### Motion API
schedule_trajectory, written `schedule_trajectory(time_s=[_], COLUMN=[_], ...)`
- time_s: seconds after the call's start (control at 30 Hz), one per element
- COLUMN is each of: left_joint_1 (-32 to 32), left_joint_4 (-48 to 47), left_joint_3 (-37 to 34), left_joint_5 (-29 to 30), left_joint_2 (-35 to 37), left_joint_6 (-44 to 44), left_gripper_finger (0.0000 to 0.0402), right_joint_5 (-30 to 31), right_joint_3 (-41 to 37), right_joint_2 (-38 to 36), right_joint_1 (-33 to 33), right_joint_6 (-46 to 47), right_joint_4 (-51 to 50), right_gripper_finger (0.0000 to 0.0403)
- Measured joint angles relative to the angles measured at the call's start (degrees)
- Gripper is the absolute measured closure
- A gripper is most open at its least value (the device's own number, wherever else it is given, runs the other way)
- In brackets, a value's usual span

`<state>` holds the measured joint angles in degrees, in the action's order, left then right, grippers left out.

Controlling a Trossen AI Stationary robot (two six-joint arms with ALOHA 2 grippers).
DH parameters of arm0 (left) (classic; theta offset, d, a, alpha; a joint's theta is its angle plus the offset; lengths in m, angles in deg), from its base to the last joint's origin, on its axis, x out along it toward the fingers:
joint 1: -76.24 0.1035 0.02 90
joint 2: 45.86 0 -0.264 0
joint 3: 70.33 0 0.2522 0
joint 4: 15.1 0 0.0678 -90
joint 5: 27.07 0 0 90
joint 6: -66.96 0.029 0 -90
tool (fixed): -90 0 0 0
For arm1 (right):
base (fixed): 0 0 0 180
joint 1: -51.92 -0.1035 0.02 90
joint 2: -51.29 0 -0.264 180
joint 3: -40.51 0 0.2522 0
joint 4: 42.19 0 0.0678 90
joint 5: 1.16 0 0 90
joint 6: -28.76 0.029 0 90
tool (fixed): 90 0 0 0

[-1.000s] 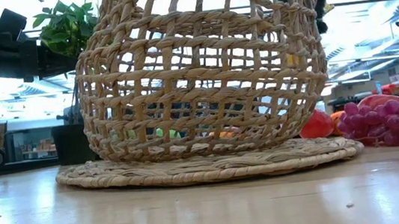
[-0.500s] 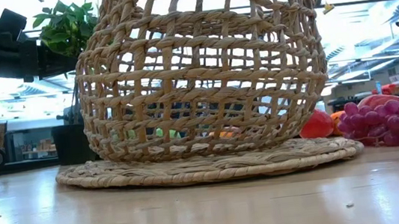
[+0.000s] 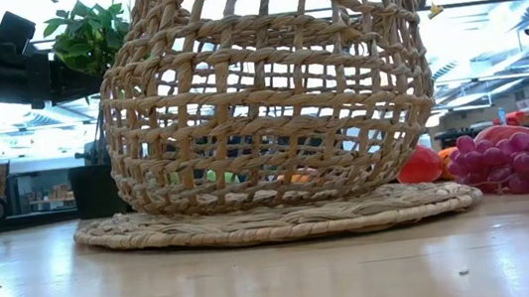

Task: Build produce basket
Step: Put the bell pepper into the woven basket

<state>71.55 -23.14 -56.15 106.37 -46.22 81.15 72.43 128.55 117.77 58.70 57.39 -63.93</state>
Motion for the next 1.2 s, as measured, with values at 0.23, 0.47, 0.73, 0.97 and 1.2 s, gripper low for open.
schedule_trajectory(time_s=[0.23, 0.47, 0.73, 0.97, 1.2], left_joint_1=[0.01, 0.01, 0.0, 0.0, 0.0], left_joint_4=[0.0, -0.01, 0.0, 0.0, 0.0], left_joint_3=[0.0, -0.01, 0.0, -0.02, -0.02], left_joint_5=[0.0, -0.01, -0.02, 0.0, -0.02], left_joint_2=[0.0, 0.0, 0.01, 0.0, 0.0], left_joint_6=[0.0, 0.0, 0.0, -0.02, 0.0], left_gripper_finger=[0.0014, 0.0014, 0.0014, 0.0014, 0.0014], right_joint_5=[10.11, 15.24, 7.82, 0.9, -9.88], right_joint_3=[5.94, 18.37, 21.44, 21.49, 21.44], right_joint_2=[4.59, 11.4, 13.92, 14.06, 15.1], right_joint_1=[-7.56, -10.16, -9.23, -6.51, -4.25], right_joint_6=[-2.64, -6.75, -5.77, 0.55, 1.15], right_joint_4=[-10.92, -25.93, -20.9, -15.44, -12.42], right_gripper_finger=[0.0094, 0.0094, 0.0094, 0.0094, 0.0094])
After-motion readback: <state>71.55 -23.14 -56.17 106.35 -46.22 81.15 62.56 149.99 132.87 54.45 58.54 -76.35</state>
